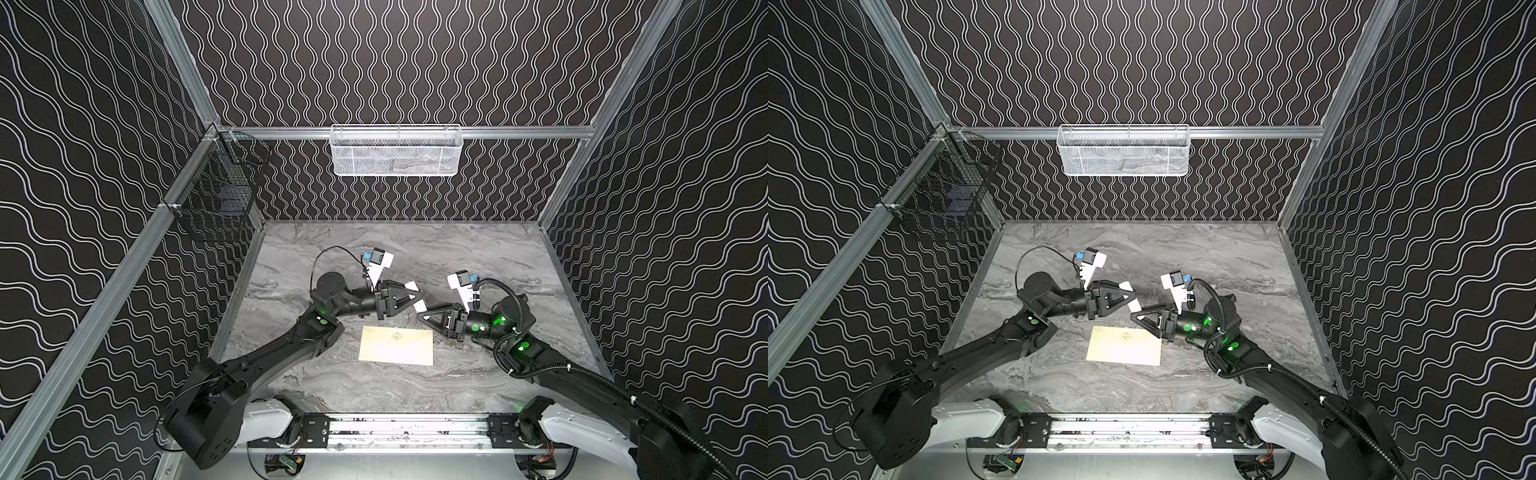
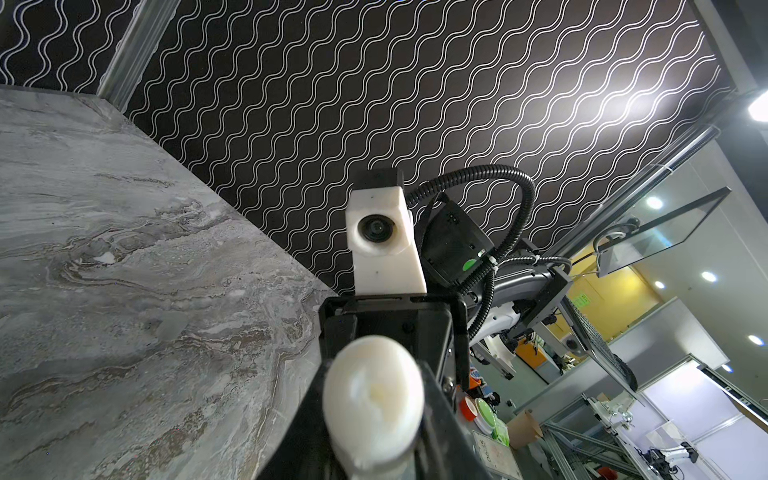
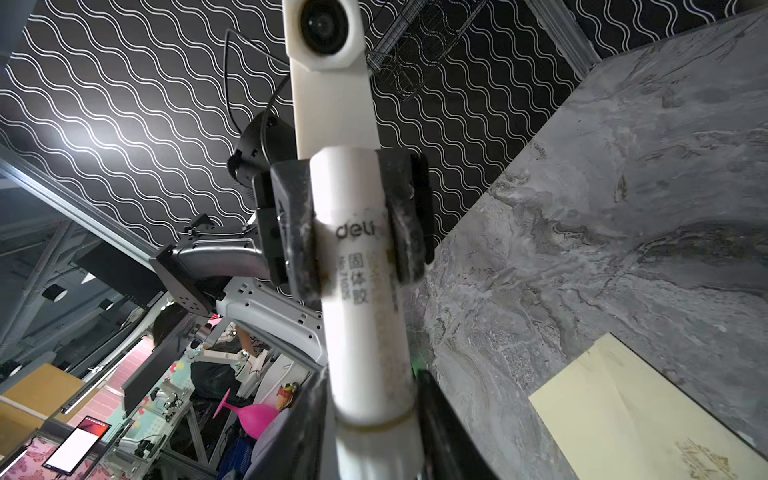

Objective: Place the letter into the envelope and seal it

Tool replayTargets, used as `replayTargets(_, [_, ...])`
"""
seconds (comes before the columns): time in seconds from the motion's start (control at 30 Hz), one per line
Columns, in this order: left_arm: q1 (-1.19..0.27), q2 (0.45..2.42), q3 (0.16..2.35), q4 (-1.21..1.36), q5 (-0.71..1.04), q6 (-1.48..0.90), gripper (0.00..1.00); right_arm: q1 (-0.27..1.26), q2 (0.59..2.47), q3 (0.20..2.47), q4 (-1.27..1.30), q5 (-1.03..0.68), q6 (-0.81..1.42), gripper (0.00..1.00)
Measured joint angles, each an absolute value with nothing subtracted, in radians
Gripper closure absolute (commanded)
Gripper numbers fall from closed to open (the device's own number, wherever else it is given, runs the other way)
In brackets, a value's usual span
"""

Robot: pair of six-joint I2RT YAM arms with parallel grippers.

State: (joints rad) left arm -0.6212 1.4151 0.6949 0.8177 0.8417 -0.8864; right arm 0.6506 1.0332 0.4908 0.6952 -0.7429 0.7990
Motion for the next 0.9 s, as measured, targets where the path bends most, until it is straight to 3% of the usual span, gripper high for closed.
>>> replayTargets(0.2, [-0.622,1.394,0.695,0.813,0.843,-0.886,1.00,0.685,1.021,0.511,0.666,-0.725,0.749,0.81])
replayTargets(0.4, [-0.622,1.370,0.703,0.791,0.827,-0.870,1.00,0.746,0.964,0.603,0.422,-0.599,0.638,0.88])
replayTargets(0.67, [-0.622,1.344,0.725,0.740,0.811,-0.838,1.00,1.023,0.959,0.850,-0.062,-0.026,0.463,0.93])
replayTargets(0.9, [-0.624,1.347,0.728,0.692,0.804,-0.798,1.00,1.222,1.068,1.021,-0.325,0.423,0.433,0.89])
